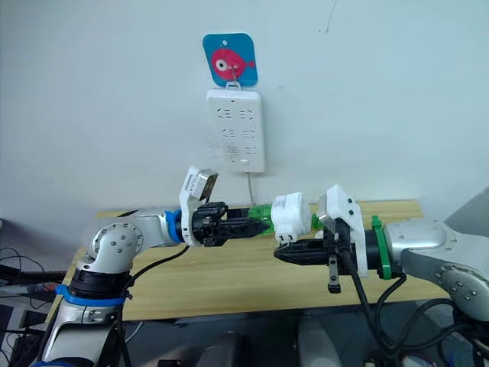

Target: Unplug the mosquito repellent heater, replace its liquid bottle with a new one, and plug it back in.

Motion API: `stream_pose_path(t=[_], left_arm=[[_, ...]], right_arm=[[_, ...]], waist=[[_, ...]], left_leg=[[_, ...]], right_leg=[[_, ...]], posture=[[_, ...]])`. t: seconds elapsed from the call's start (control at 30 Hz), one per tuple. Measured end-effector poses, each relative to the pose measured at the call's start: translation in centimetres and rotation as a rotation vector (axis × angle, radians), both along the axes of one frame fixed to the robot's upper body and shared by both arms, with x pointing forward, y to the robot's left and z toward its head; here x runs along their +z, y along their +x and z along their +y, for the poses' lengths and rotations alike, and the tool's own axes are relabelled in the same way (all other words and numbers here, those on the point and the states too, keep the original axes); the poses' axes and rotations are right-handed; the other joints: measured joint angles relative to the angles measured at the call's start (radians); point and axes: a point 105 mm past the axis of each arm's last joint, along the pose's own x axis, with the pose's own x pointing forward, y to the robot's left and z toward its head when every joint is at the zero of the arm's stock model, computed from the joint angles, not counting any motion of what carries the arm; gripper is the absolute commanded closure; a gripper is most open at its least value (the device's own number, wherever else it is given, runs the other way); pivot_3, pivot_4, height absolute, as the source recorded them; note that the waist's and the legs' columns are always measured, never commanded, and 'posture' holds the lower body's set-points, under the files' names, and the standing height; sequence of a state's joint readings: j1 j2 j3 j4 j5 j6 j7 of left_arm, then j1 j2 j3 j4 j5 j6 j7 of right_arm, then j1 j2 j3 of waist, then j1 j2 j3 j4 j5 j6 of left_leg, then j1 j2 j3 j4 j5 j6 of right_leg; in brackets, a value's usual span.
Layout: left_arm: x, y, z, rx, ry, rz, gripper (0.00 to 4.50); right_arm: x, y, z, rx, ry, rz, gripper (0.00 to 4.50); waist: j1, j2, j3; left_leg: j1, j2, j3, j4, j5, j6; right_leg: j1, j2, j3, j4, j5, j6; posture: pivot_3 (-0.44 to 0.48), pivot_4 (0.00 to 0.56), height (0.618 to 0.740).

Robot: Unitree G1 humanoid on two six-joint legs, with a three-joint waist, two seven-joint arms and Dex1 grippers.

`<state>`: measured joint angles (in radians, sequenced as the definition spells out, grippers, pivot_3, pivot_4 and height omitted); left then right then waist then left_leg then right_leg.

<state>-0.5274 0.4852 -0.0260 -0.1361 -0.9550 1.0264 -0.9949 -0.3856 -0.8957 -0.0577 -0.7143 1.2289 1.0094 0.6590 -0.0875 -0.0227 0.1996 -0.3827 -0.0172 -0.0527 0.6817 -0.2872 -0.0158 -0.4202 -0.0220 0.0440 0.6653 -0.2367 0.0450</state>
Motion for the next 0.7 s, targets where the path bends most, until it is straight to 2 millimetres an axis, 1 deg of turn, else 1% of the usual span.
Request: stream_pose_path(t=[0.07,0.13,0.27,0.33,0.43,0.53,0.7], left_arm=[[-0.4,0.2,-0.1,0.017,0.02,-0.029,2.06],[-0.8,0.2,-0.1,0.013,0.042,-0.061,2.06],[-2.1,-0.6,0.0,-0.035,0.094,-0.093,2.06],[-2.4,-1.1,0.0,-0.067,0.104,-0.098,2.06],[-2.2,-1.5,0.1,-0.097,0.105,-0.118,2.06],[-2.0,-2.0,0.0,-0.129,0.095,-0.106,2.06],[-1.5,-2.6,0.1,-0.159,0.056,-0.027,2.06]], right_arm=[[0.5,0.0,0.2,-0.006,0.018,0.008,4.5],[0.9,0.5,0.3,-0.035,0.037,0.005,4.5],[1.5,2.4,0.4,-0.122,0.068,-0.02,4.5],[1.7,3.4,0.3,-0.165,0.072,-0.026,4.5],[1.6,4.5,0.1,-0.201,0.065,-0.026,4.5],[0.8,5.5,-0.3,-0.241,0.031,-0.023,4.5],[-0.1,6.0,-0.7,-0.247,0.0,0.003,4.5]], waist=[[0.0,0.0,0.0],[-0.001,0.0,0.0],[-0.002,0.0,0.0],[-0.001,0.0,0.0],[-0.001,0.0,0.0],[-0.001,0.0,0.0],[-0.001,0.0,0.0]], left_leg=[[0.0,0.0,0.0,0.0,0.0,0.0],[0.0,0.0,0.0,0.0,0.0,0.0],[0.0,0.0,0.001,0.0,0.0,0.0],[-0.001,0.0,0.001,0.0,0.0,0.0],[-0.001,0.0,0.001,0.0,0.0,0.0],[-0.001,0.0,0.0,0.0,0.0,0.0],[-0.001,0.0,0.0,0.0,0.0,0.0]], right_leg=[[0.0,0.0,0.0,0.0,0.0,0.0],[0.0,0.0,0.0,0.0,0.0,0.0],[0.0,0.0,0.001,0.0,0.0,0.0],[0.0,0.0,0.0,0.0,0.0,0.0],[0.0,0.0,0.0,0.0,0.0,0.0],[-0.001,0.0,0.0,0.0,0.0,0.0],[-0.001,0.0,-0.001,0.0,0.0,0.0]], posture=[[-0.185,0.147,0.733],[-0.184,0.147,0.733],[-0.179,0.15,0.733],[-0.178,0.15,0.733],[-0.175,0.151,0.733],[-0.171,0.151,0.733],[-0.171,0.151,0.733]])
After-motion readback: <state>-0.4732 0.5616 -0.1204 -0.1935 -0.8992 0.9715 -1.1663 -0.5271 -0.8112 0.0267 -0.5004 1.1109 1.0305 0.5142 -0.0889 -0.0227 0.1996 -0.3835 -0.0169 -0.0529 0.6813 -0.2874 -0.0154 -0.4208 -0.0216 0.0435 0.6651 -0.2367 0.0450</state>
